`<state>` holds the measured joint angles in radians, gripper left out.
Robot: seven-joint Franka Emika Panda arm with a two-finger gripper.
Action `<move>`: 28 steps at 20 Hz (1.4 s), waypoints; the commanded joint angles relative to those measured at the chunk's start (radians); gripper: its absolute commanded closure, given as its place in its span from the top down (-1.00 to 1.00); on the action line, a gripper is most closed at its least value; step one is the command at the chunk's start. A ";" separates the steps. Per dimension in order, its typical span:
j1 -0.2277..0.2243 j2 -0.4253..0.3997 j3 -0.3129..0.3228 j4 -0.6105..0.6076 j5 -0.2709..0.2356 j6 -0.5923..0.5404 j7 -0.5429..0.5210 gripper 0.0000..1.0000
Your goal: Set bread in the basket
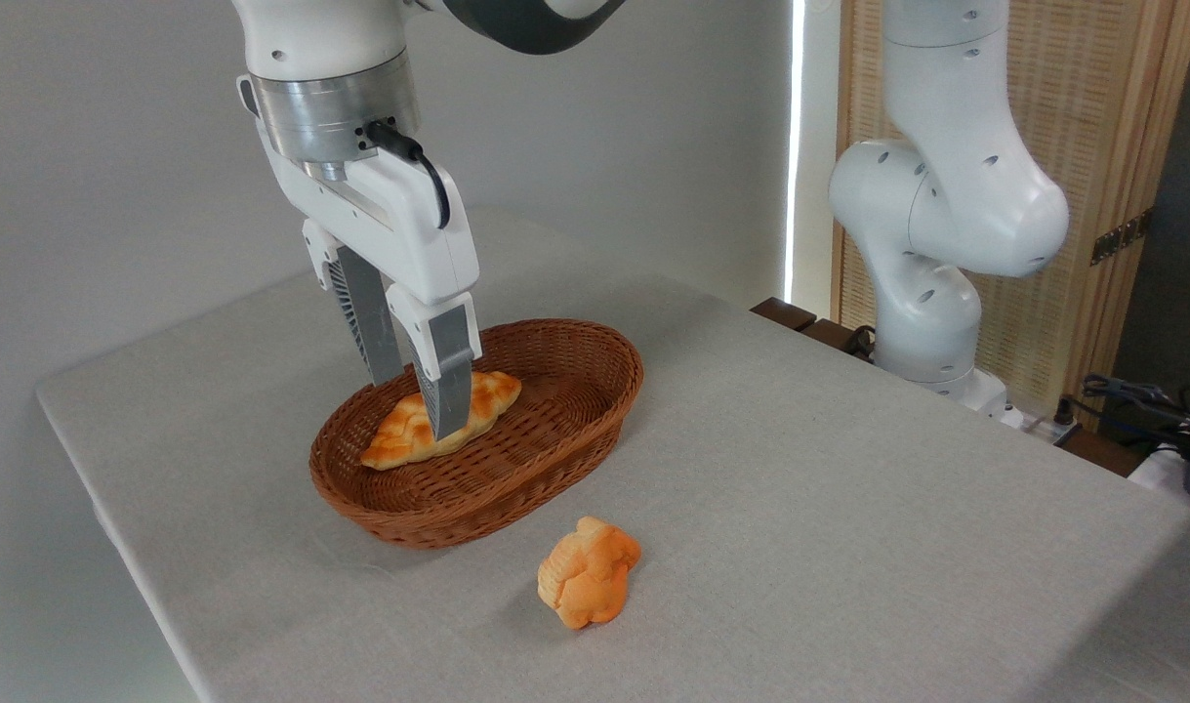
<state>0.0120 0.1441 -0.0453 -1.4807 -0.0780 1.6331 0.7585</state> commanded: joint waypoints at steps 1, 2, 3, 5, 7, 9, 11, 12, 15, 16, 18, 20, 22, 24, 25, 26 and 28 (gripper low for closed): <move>0.006 -0.003 -0.007 0.005 -0.009 -0.018 -0.005 1.00; 0.006 -0.003 -0.007 0.005 -0.011 -0.018 -0.005 1.00; 0.006 -0.003 -0.008 0.005 -0.011 -0.018 -0.005 1.00; 0.006 -0.003 -0.007 0.005 -0.009 -0.018 -0.005 1.00; 0.006 -0.003 -0.007 0.005 -0.009 -0.016 -0.005 1.00; 0.006 -0.003 -0.007 0.005 -0.009 -0.018 -0.005 1.00; 0.006 -0.003 -0.005 0.005 -0.008 -0.018 -0.005 1.00; 0.006 -0.003 -0.005 0.005 -0.008 -0.018 -0.005 1.00; 0.006 -0.003 -0.007 0.003 -0.008 -0.019 -0.005 1.00; 0.005 -0.003 -0.010 -0.001 -0.008 -0.036 -0.004 1.00; 0.005 -0.003 -0.033 -0.001 -0.005 -0.081 -0.002 1.00; 0.003 0.000 -0.037 0.002 -0.002 -0.111 -0.004 1.00; 0.003 -0.001 -0.038 -0.001 0.000 -0.113 -0.004 1.00; 0.003 0.000 -0.036 0.000 -0.002 -0.114 -0.004 1.00; 0.003 -0.001 -0.037 0.000 0.000 -0.113 -0.002 1.00; 0.003 -0.001 -0.036 0.000 0.000 -0.113 -0.001 1.00; 0.003 -0.001 -0.036 0.002 0.000 -0.108 0.001 1.00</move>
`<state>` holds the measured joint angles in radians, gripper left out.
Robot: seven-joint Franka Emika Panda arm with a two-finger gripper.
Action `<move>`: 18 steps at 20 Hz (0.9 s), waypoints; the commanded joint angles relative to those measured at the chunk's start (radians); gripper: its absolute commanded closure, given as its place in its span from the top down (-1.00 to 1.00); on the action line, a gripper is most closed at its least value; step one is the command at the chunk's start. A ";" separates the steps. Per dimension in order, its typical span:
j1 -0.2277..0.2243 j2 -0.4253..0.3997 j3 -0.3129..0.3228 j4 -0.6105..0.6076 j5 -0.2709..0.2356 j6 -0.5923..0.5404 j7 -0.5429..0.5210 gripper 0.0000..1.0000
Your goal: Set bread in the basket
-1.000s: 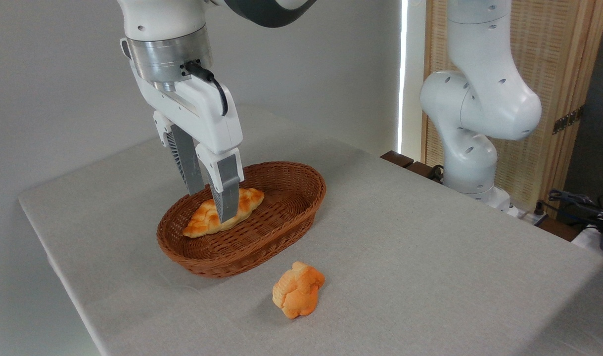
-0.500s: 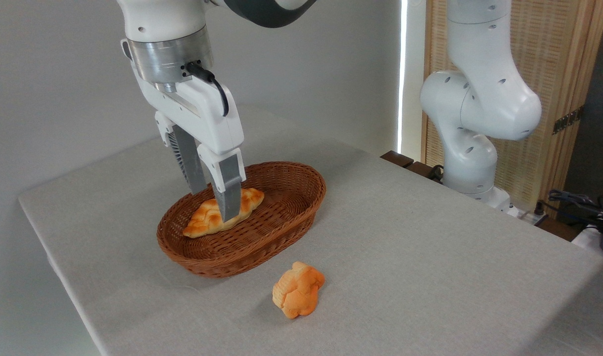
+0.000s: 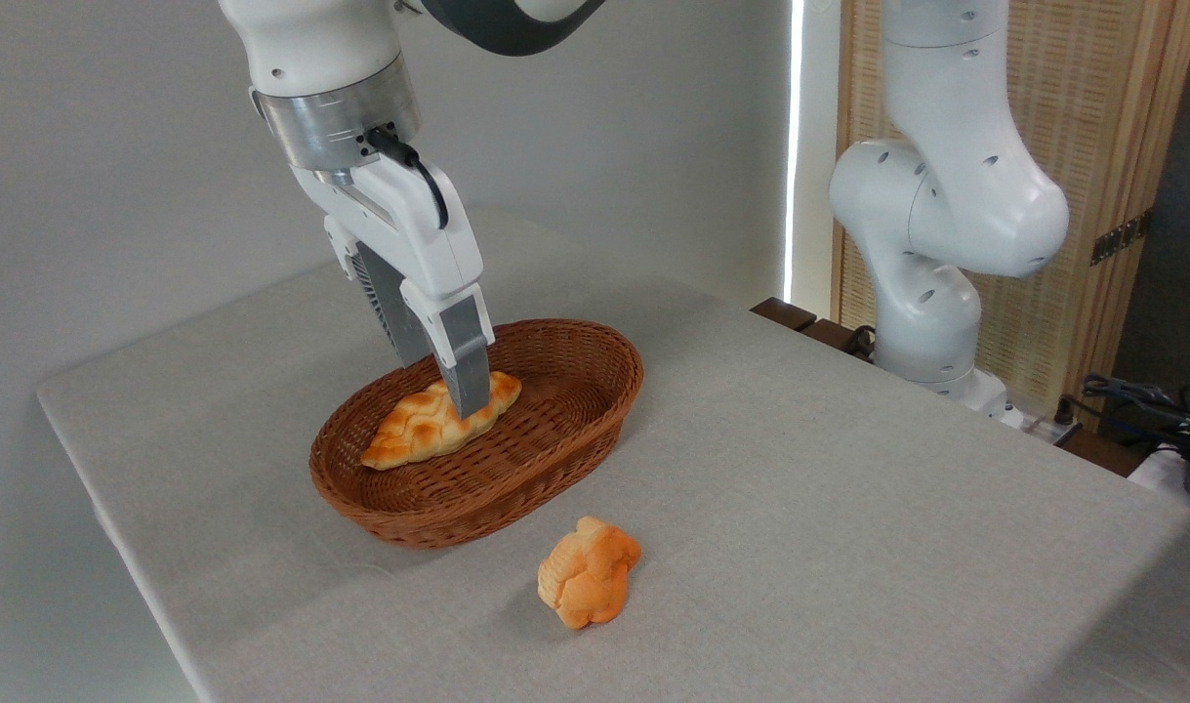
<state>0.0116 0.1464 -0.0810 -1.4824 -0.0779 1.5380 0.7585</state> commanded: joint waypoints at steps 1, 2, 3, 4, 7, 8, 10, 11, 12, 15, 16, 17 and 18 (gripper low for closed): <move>0.004 -0.004 0.001 0.004 0.000 -0.013 0.001 1.00; 0.004 -0.004 0.000 0.002 0.000 -0.015 0.001 1.00; 0.004 -0.004 0.000 0.002 0.000 -0.015 0.001 1.00; 0.004 -0.004 0.000 0.004 0.000 -0.016 -0.001 1.00; 0.004 -0.004 0.001 0.005 0.000 -0.015 -0.001 1.00; 0.004 -0.004 0.003 0.005 0.000 -0.015 -0.001 1.00; 0.004 -0.007 0.007 0.005 0.000 -0.015 0.001 1.00; 0.004 -0.007 0.010 0.005 0.000 -0.016 0.001 1.00; 0.001 -0.007 0.012 0.005 0.000 -0.015 -0.001 1.00; -0.025 -0.005 0.033 0.005 0.001 -0.007 -0.001 1.00; -0.057 -0.007 0.071 0.005 0.001 -0.007 -0.001 1.00; -0.088 -0.007 0.110 0.007 0.000 -0.007 -0.001 1.00; -0.103 -0.007 0.127 0.007 0.000 -0.007 -0.001 1.00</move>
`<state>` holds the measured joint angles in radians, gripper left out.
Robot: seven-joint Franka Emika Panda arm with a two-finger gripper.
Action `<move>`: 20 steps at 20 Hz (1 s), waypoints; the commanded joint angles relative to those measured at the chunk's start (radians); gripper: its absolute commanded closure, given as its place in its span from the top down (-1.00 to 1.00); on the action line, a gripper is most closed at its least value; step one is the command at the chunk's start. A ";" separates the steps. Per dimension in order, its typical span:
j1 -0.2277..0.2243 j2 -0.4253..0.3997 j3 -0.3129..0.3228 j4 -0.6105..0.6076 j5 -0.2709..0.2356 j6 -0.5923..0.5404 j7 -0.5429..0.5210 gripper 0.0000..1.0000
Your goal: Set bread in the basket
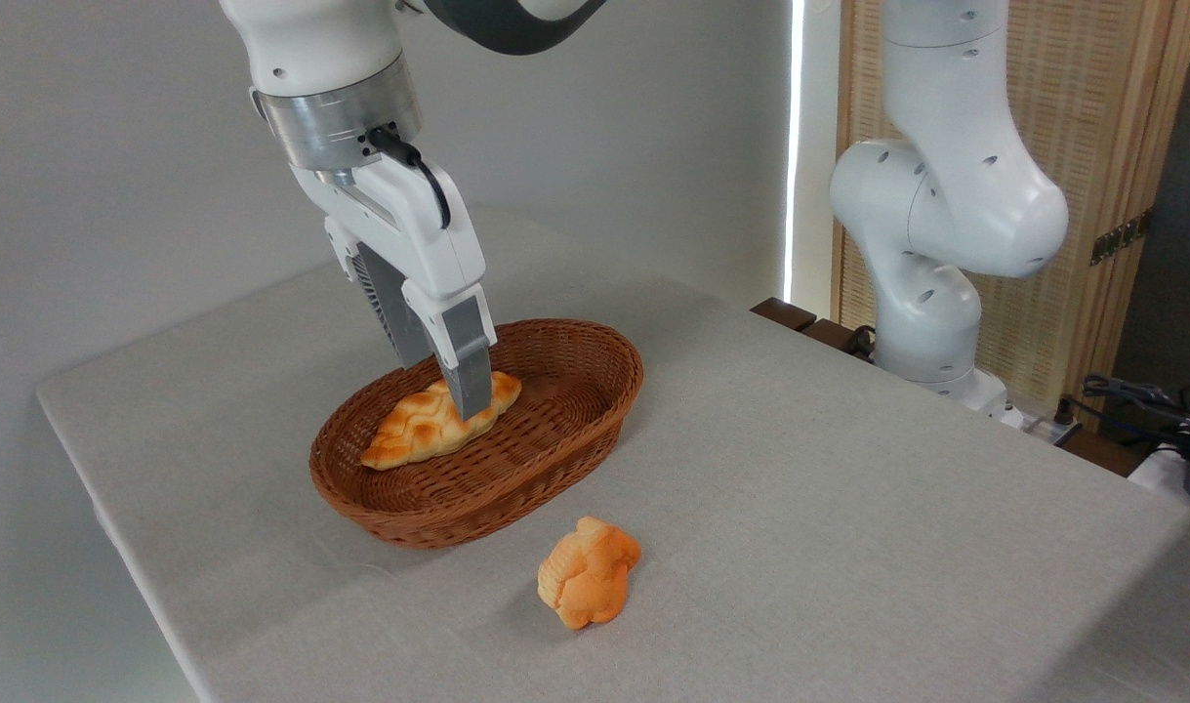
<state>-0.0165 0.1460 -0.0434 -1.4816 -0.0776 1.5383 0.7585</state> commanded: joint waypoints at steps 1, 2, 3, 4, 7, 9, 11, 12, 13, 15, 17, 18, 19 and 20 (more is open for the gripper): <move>-0.079 -0.006 0.089 0.006 -0.001 -0.009 -0.001 1.00; -0.079 -0.006 0.089 0.006 -0.001 -0.007 -0.001 1.00; -0.079 -0.006 0.089 0.006 -0.001 -0.007 -0.001 1.00; -0.079 -0.006 0.089 0.006 -0.001 -0.007 -0.001 1.00; -0.077 -0.006 0.089 0.006 -0.001 -0.009 0.001 1.00; -0.077 -0.006 0.089 0.006 -0.001 -0.010 0.002 1.00; -0.077 -0.006 0.083 0.003 -0.001 -0.010 0.004 1.00; -0.077 -0.006 0.082 0.000 -0.001 -0.010 0.004 1.00; -0.079 -0.006 0.077 -0.006 -0.001 -0.004 0.004 1.00; -0.079 -0.020 0.076 -0.034 -0.001 0.014 0.005 1.00; -0.079 -0.084 0.077 -0.121 0.001 0.066 0.010 1.00; -0.079 -0.127 0.077 -0.185 0.001 0.103 0.013 1.00; -0.079 -0.166 0.077 -0.242 0.002 0.135 0.019 1.00; -0.079 -0.199 0.077 -0.285 0.002 0.150 0.024 1.00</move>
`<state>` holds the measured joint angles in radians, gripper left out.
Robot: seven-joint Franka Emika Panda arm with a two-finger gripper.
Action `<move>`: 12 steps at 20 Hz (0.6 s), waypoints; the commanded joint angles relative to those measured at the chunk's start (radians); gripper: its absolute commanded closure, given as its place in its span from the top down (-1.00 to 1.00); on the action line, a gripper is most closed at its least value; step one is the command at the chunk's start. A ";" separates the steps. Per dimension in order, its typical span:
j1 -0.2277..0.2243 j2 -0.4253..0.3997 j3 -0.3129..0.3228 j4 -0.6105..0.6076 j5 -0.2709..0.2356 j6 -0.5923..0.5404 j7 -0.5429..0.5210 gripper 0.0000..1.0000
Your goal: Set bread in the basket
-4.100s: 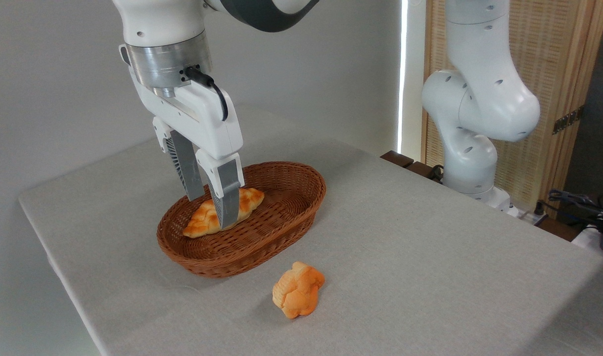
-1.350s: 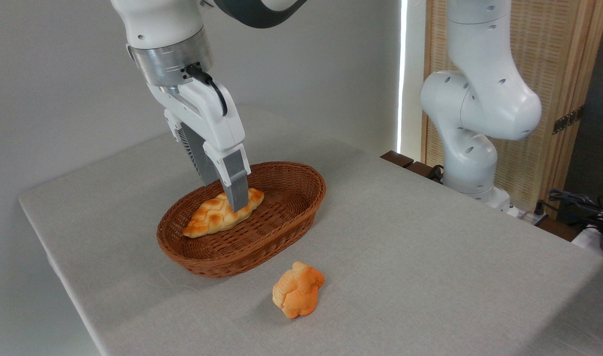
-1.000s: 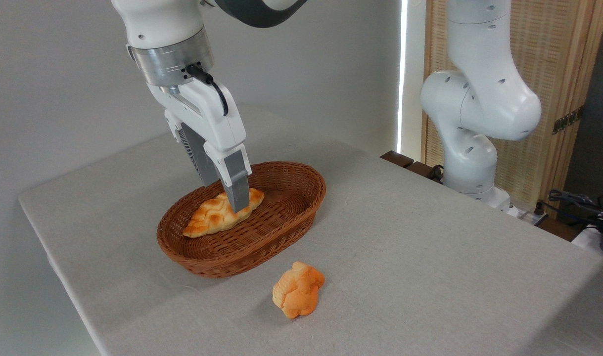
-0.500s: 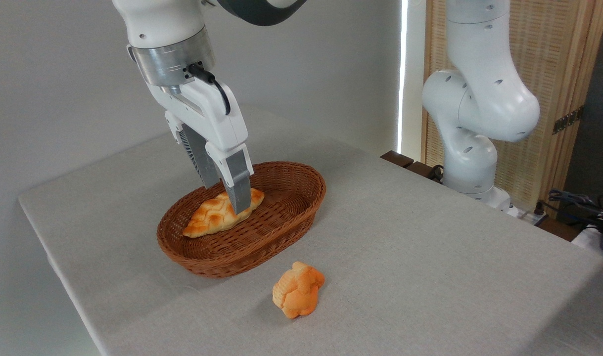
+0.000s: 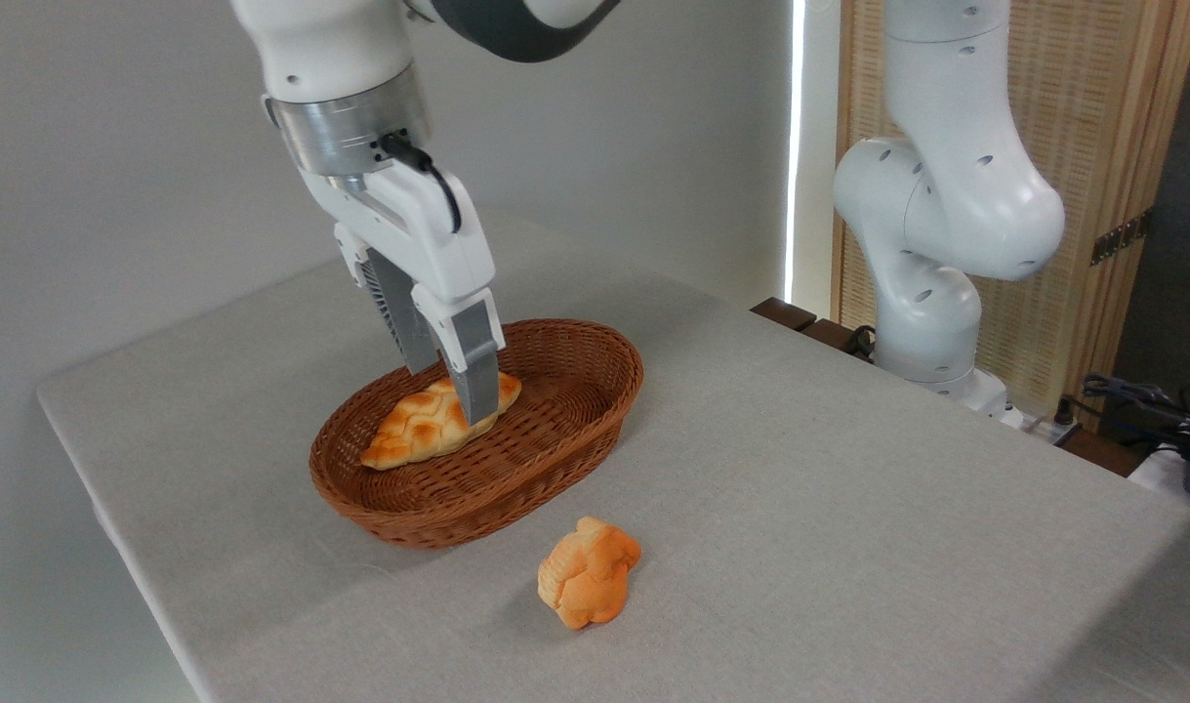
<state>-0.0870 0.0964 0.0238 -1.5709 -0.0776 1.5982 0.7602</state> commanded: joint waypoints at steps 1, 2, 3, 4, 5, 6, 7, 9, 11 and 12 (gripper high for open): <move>-0.008 -0.182 0.012 -0.230 0.004 0.097 0.030 1.00; -0.008 -0.211 0.013 -0.265 0.022 0.112 0.040 1.00; -0.008 -0.243 0.018 -0.308 0.059 0.136 0.053 1.00; -0.008 -0.274 0.021 -0.363 0.086 0.179 0.060 1.00; -0.007 -0.306 0.024 -0.423 0.103 0.230 0.062 1.00; -0.007 -0.323 0.025 -0.467 0.116 0.273 0.062 1.00; -0.007 -0.326 0.034 -0.488 0.125 0.291 0.062 1.00; -0.007 -0.327 0.044 -0.494 0.131 0.299 0.062 1.00; -0.011 -0.325 0.044 -0.500 0.131 0.302 0.060 1.00; -0.013 -0.325 0.045 -0.512 0.134 0.319 0.062 1.00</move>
<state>-0.0846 -0.2127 0.0556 -2.0493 0.0386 1.8800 0.8120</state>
